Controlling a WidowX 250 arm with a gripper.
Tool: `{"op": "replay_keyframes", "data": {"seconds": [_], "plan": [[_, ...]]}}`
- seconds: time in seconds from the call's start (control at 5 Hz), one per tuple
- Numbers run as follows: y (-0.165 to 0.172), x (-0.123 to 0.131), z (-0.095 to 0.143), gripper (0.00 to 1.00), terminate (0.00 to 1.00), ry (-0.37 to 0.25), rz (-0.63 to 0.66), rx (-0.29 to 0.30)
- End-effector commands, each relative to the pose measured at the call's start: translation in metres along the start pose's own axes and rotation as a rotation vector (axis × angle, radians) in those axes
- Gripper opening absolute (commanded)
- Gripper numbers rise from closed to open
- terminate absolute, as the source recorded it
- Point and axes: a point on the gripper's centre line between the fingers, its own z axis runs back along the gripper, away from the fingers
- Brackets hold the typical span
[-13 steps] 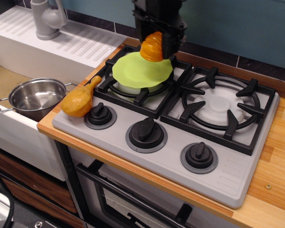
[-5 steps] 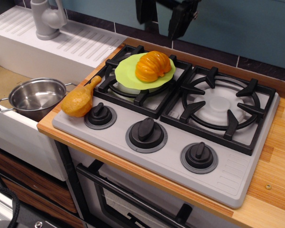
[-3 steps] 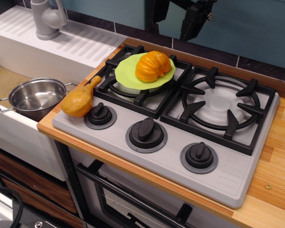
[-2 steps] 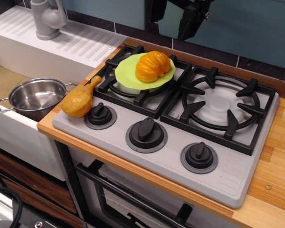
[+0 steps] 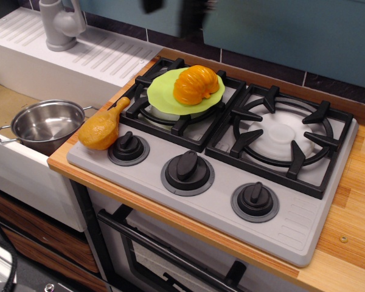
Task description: Put pumpkin on plate and chickenwing in pot or pan in sink
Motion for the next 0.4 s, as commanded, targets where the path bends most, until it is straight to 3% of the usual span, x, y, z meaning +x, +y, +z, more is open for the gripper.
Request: {"op": "replay_keyframes", "data": {"seconds": [0.0,0.2], "plan": [[0.026,-0.013,0.006,1.00,0.00,-0.164,0.018,0.038],[0.032,-0.018,-0.009,1.00,0.00,-0.160,0.123,0.016]]}}
